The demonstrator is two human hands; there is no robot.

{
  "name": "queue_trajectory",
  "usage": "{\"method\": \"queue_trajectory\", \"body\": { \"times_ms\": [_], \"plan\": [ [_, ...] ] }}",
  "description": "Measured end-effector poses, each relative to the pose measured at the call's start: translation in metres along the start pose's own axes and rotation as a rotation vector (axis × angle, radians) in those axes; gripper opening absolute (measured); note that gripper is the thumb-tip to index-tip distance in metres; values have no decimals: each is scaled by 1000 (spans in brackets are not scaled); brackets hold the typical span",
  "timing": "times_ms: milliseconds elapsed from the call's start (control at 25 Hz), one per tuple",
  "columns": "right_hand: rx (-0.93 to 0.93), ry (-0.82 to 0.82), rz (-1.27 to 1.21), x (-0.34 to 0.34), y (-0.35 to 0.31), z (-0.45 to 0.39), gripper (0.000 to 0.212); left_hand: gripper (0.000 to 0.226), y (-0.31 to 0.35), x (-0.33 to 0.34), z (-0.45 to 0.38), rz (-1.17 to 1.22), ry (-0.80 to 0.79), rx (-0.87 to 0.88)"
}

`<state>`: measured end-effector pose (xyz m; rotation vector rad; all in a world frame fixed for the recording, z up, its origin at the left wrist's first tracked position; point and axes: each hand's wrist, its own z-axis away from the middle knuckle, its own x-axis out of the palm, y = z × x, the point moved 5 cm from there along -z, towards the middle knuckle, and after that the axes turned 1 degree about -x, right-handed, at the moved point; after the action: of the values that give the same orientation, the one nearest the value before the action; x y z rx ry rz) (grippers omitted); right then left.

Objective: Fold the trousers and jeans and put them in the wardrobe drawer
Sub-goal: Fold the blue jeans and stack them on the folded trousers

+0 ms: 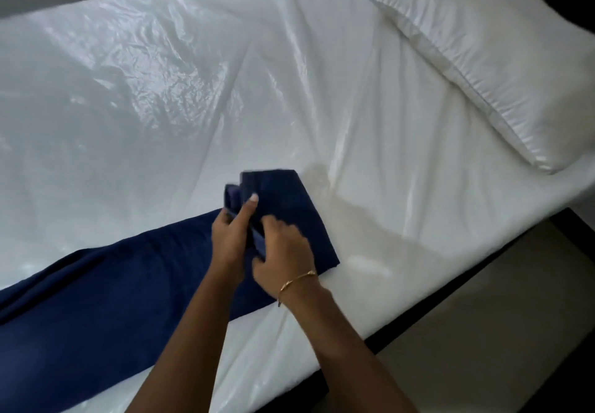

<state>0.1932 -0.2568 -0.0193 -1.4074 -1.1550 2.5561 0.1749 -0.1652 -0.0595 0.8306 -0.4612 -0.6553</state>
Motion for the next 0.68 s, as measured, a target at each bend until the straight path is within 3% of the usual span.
{"method": "queue_trajectory", "body": {
  "times_ms": [80, 160, 240, 320, 400, 480, 680],
  "plan": [
    [-74, -54, -38, 25, -15, 5, 38, 8, 1, -34, 0, -183, 177, 65],
    [-133, 225, -75, 23, -18, 2, 33, 14, 5, -57, 1, -391, 265, 167],
    [-95, 479, 110, 17, -6, -10, 39, 49, 10, -65, 4, -699, 366, 322],
    [23, 402, 297, 27, 13, -23, 50, 63, 9, -51, 7, -1115, 340, 617],
    [32, 322, 453, 42, 32, -28, 57, 52, -13, -33, 5, -1461, 183, 842],
    [31, 254, 521, 55, 44, -28, 59, 56, -35, -34, -6, -1590, 87, 836],
    [5, 292, 469, 52, 45, -34, 55, 60, -49, -36, -14, -1578, 95, 790]
  ]
}}
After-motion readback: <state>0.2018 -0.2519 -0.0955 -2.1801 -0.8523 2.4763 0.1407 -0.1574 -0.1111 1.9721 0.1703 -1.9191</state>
